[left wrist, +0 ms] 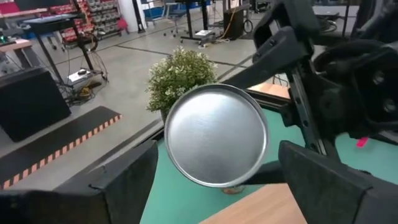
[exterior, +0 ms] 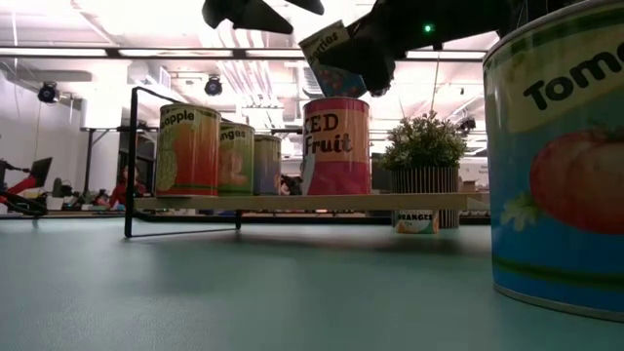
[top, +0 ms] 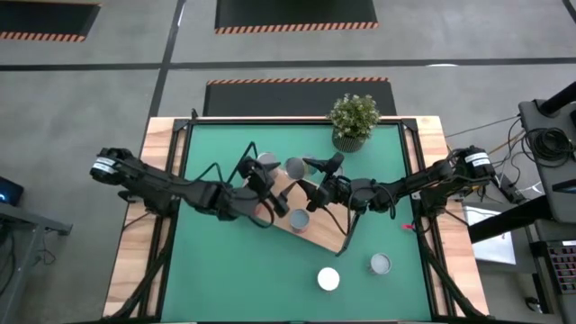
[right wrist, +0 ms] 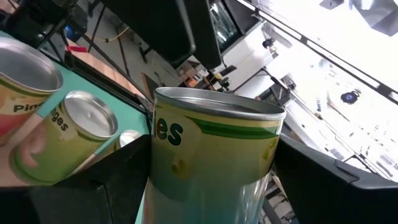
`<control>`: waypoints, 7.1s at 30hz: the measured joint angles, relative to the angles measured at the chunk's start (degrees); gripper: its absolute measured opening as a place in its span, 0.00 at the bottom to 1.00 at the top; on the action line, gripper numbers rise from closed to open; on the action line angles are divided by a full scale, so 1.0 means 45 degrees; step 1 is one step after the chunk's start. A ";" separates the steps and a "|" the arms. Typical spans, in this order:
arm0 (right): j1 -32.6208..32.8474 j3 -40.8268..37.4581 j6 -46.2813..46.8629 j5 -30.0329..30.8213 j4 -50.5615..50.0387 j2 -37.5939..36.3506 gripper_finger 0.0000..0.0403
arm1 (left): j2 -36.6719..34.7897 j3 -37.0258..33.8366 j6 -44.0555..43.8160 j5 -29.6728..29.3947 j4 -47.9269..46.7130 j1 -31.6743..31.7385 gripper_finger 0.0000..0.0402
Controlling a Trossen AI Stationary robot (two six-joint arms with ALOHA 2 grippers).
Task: Pick and place cans onto a shelf
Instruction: Put the canned cherries on the shelf
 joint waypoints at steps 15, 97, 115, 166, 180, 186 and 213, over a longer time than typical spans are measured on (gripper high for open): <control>-0.0005 0.0000 0.0000 -0.0005 0.0005 0.0010 0.74 | 0.0108 0.0159 -0.0307 0.0115 0.0154 0.0361 0.95; 0.0157 0.0155 0.0959 -0.0670 0.0254 -0.0292 0.85 | 0.1152 0.1750 -0.0144 0.1184 -0.0870 0.0978 0.75; 0.0181 0.0165 0.5583 -0.1957 -0.5638 -0.4152 0.85 | 0.1147 0.5167 -0.4308 0.3460 -1.0211 -0.0021 0.76; 0.0151 -0.0097 0.6047 -0.3434 -0.6509 -0.4872 0.85 | 0.3692 0.4293 -0.7568 0.4690 -1.1647 -0.0011 0.76; 0.0151 -0.0100 0.6046 -0.3343 -0.6633 -0.4867 0.85 | 0.3687 0.4293 -0.7763 0.4691 -1.1529 -0.0061 0.76; 0.0151 -0.0099 0.6042 -0.3342 -0.6635 -0.4867 0.85 | 0.3687 0.4293 -0.7825 0.4696 -1.1531 -0.0204 0.76; 0.0151 -0.0101 0.6067 -0.3342 -0.6640 -0.4862 0.85 | 0.3598 0.4959 -0.7575 0.4821 -1.1872 -0.0384 0.85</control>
